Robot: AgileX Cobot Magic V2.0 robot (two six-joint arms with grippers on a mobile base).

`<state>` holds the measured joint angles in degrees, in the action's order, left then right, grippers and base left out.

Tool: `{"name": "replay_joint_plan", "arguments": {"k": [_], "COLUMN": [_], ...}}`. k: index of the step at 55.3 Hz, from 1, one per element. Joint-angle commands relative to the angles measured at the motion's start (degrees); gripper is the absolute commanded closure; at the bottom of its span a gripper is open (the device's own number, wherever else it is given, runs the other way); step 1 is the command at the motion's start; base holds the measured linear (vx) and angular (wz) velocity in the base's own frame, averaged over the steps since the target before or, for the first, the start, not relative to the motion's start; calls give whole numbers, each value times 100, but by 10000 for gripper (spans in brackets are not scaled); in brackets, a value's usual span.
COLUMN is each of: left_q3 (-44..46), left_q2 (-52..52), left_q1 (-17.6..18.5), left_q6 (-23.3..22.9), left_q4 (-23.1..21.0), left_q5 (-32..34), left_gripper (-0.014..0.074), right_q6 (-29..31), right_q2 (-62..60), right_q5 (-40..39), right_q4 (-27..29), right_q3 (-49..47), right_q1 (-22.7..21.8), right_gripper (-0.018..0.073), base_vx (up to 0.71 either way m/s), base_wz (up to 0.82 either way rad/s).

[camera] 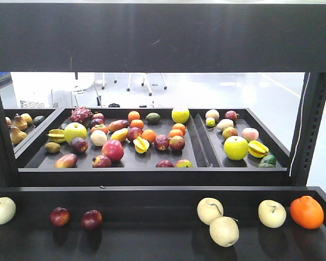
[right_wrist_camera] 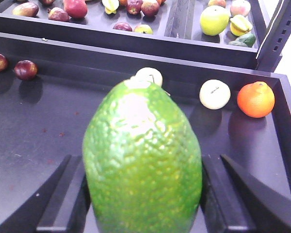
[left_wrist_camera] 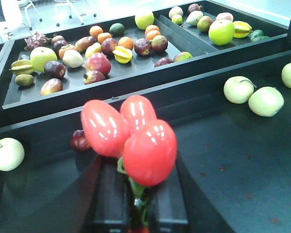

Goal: Pick snacks and fruit into basket
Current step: 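Lift the strawberries and avocado up off the tray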

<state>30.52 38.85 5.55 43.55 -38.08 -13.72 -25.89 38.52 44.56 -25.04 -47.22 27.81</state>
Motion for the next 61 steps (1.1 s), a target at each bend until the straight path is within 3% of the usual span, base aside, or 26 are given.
{"name": "replay_joint_plan", "arguments": {"k": [1, 61], "left_q3": [181, 181], "left_q2": [-23, -23], "left_q1": [24, 24], "left_q6": [-26, -26], "left_q4": [-98, -98], "left_q5": [356, 356], "left_gripper": [596, 596], "right_q6": [-3, -3], "right_q2": [3, 3], "right_q5": [-453, -453], "right_q4": [-243, -255], "right_q3": [-147, -147], "right_q1": [-23, -23], "right_gripper": [568, 568], "base_vx": [0, -5], "base_wz": [0, -10]}}
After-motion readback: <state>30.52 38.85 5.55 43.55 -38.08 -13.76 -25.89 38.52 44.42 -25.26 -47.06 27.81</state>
